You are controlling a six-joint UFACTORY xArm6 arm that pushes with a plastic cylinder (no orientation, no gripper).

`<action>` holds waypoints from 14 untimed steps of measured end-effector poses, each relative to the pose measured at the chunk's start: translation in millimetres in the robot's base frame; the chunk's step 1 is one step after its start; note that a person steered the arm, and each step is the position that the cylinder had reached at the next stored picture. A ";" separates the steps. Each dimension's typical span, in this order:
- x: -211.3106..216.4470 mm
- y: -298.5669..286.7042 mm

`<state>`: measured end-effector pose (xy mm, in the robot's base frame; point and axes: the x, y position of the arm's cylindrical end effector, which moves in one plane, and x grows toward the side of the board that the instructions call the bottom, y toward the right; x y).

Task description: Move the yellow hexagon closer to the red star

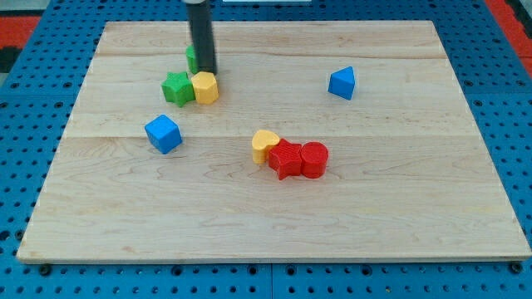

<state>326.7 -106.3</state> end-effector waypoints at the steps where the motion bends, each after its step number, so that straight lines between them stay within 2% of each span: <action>1: 28.6 25.4; 2: 51.3 31.6; 6: 52.3 31.4; 8: 58.8 -0.8; 10: 124.9 40.4; 11: 137.6 92.7; 12: 122.8 28.2; 13: 143.0 17.2; 14: 187.6 58.0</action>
<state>514.3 -48.3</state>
